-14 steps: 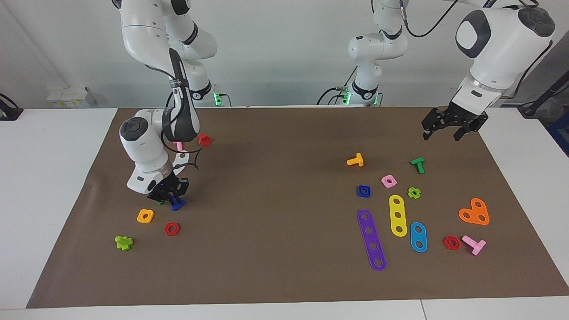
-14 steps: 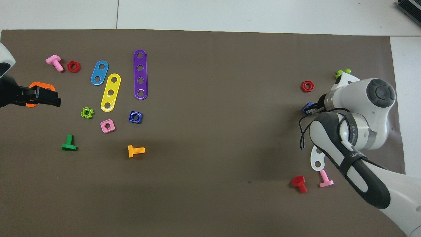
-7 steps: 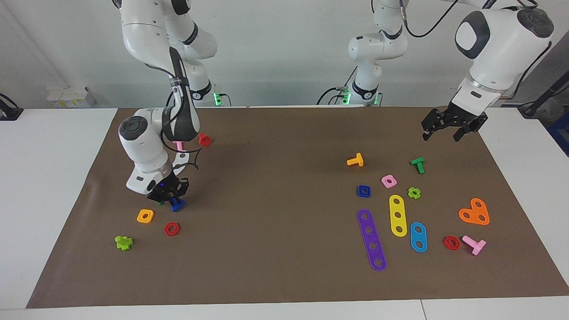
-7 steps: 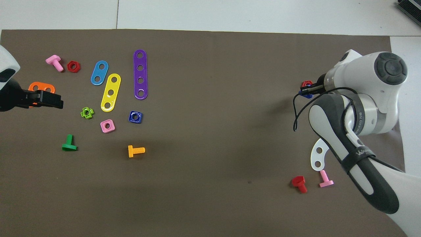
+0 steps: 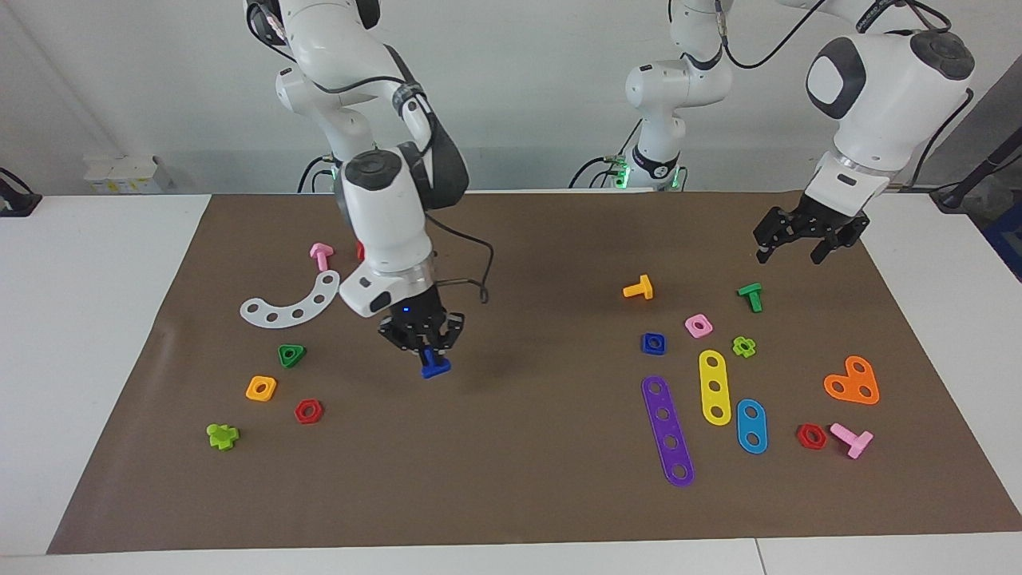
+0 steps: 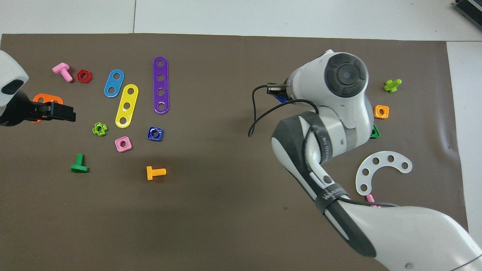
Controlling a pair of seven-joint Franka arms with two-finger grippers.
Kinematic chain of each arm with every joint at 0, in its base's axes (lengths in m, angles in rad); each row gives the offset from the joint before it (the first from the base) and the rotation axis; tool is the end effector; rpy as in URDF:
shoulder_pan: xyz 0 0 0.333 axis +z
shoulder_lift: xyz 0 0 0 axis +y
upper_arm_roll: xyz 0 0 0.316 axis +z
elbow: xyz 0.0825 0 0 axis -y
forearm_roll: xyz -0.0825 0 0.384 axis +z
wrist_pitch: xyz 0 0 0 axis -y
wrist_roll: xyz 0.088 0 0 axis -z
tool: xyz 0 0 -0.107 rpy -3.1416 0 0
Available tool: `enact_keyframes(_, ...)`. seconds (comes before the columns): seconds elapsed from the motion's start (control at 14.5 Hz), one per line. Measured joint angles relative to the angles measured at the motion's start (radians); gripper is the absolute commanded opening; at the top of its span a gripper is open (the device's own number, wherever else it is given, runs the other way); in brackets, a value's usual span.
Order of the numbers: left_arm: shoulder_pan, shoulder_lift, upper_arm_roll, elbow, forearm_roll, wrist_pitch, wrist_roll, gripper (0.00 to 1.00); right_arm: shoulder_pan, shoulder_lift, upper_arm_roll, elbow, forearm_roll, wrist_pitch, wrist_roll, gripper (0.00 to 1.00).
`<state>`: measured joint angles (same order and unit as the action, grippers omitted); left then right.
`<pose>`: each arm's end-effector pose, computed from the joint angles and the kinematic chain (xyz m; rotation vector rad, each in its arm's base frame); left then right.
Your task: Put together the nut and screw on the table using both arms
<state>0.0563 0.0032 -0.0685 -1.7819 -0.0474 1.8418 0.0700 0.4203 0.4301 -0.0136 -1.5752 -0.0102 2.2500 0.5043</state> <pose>0.5701 -0.0107 0.5459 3.0938 -0.1096 0.0898 0.6435 0.2783 0.4165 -3.0243 0.1365 -0.3438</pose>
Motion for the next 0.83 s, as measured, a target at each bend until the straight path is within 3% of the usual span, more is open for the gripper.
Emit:
enact_keyframes(0.35,-0.023,0.043,-0.004,-0.031,-0.004,0.058,-0.056,0.99,0.107,0.151,0.000,0.072,-0.080,0.068,0.163,0.00)
enact_keyframes(0.62,-0.056,0.060,-0.007,-0.060,-0.005,0.093,-0.068,0.95,0.129,0.193,0.000,0.082,-0.112,0.111,0.211,0.00)
enact_keyframes(0.83,-0.094,0.066,-0.008,-0.131,-0.005,0.188,-0.112,0.94,0.131,0.199,0.000,0.076,-0.118,0.127,0.219,0.00)
